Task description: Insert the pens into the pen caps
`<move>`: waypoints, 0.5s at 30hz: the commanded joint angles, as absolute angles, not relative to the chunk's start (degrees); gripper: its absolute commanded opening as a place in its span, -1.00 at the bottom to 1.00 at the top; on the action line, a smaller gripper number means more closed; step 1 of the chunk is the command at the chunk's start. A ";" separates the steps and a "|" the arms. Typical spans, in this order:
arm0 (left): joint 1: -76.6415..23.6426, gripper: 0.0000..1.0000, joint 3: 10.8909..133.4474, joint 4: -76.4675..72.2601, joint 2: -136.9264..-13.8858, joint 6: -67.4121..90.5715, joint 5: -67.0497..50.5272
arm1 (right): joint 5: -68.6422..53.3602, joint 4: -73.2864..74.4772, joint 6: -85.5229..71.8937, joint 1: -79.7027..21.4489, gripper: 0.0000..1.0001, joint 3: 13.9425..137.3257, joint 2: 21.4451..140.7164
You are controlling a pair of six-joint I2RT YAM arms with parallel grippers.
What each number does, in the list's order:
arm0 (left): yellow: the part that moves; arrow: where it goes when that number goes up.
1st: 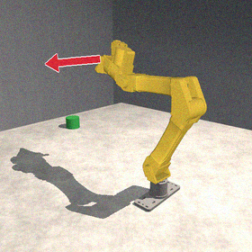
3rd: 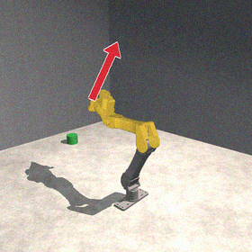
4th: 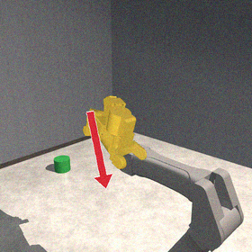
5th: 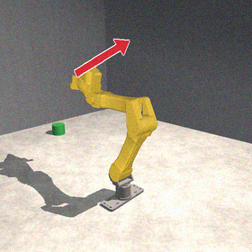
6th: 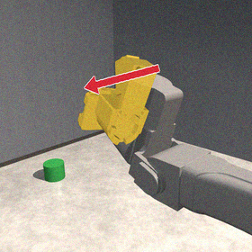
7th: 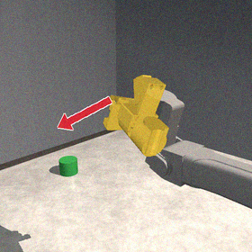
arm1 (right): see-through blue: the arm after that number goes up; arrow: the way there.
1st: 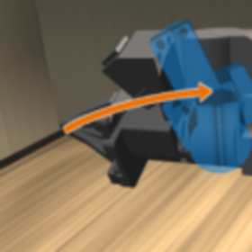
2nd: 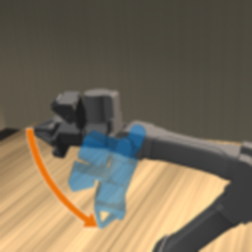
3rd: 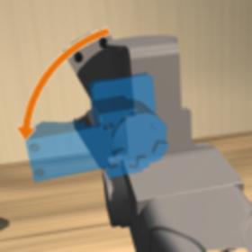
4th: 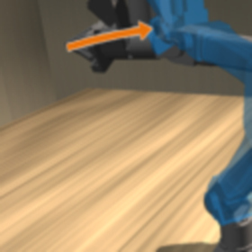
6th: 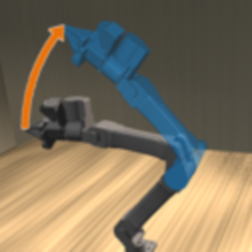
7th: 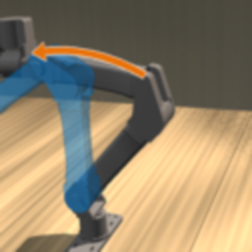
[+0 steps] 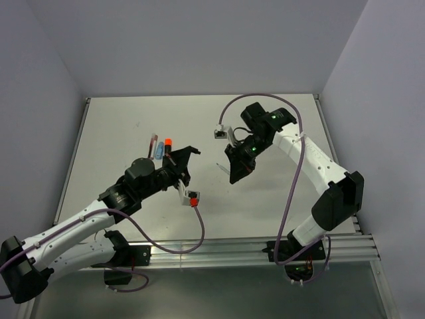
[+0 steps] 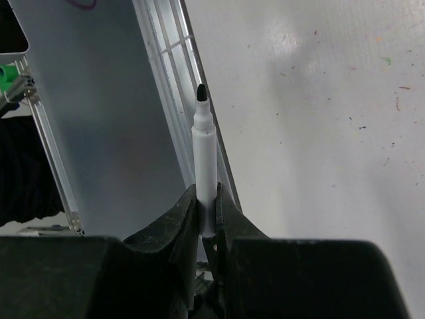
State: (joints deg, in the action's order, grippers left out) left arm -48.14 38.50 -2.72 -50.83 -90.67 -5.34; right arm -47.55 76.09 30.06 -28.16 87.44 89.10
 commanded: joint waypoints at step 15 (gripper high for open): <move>-54.58 -1.00 41.04 -0.26 -51.85 -95.54 -10.11 | -45.17 77.26 29.53 -31.90 -1.00 92.90 90.44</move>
State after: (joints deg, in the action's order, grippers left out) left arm -53.47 38.54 -1.08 -51.55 -95.24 -7.88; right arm -45.36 76.71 29.65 -31.22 90.13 89.62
